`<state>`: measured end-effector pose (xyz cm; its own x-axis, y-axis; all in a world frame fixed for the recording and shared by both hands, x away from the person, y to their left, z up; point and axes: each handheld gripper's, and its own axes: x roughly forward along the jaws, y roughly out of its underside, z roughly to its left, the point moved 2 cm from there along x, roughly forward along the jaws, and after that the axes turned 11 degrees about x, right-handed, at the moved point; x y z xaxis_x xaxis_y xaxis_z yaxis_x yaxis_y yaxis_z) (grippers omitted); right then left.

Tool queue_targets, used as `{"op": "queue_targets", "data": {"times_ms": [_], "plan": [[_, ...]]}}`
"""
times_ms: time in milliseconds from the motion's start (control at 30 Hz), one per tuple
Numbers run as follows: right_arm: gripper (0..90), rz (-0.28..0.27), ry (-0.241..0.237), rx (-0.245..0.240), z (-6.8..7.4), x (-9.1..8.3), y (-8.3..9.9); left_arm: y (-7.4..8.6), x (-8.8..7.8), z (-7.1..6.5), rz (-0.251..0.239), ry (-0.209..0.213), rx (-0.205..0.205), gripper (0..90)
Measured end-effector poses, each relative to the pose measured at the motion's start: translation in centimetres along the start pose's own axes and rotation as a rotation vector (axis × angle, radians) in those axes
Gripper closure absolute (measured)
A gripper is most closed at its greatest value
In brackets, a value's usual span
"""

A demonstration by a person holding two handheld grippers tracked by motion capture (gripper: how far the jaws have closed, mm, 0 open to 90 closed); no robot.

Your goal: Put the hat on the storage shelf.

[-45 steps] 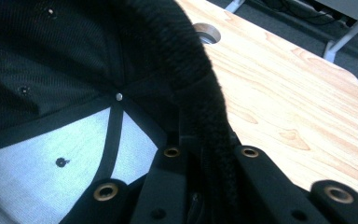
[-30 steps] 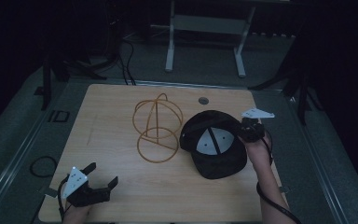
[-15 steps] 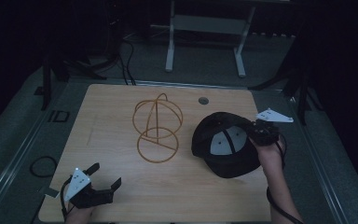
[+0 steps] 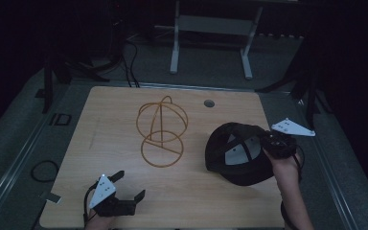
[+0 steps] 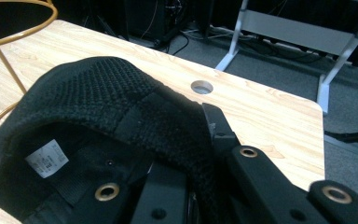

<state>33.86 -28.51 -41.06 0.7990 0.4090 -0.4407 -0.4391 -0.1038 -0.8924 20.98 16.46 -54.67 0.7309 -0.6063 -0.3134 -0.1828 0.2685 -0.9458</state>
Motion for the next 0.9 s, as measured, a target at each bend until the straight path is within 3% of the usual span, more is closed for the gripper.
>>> {"op": "queue_targets", "data": {"times_ms": [233, 633, 900], "plan": [[88.3, -0.022, -0.027, 0.002, 0.8, -1.3, 0.3, -1.5, 1.6, -2.1, -0.013, 0.067, -0.021, 0.7], [88.3, -0.06, -0.072, -0.013, 3.0, -2.9, 0.3, -3.8, 5.3, -5.1, -0.016, 0.137, 0.017, 0.8], [88.3, -0.053, -0.108, -0.032, 4.4, -2.6, 0.6, -5.3, 7.7, -6.7, -0.028, 0.177, 0.057, 1.6]]}}
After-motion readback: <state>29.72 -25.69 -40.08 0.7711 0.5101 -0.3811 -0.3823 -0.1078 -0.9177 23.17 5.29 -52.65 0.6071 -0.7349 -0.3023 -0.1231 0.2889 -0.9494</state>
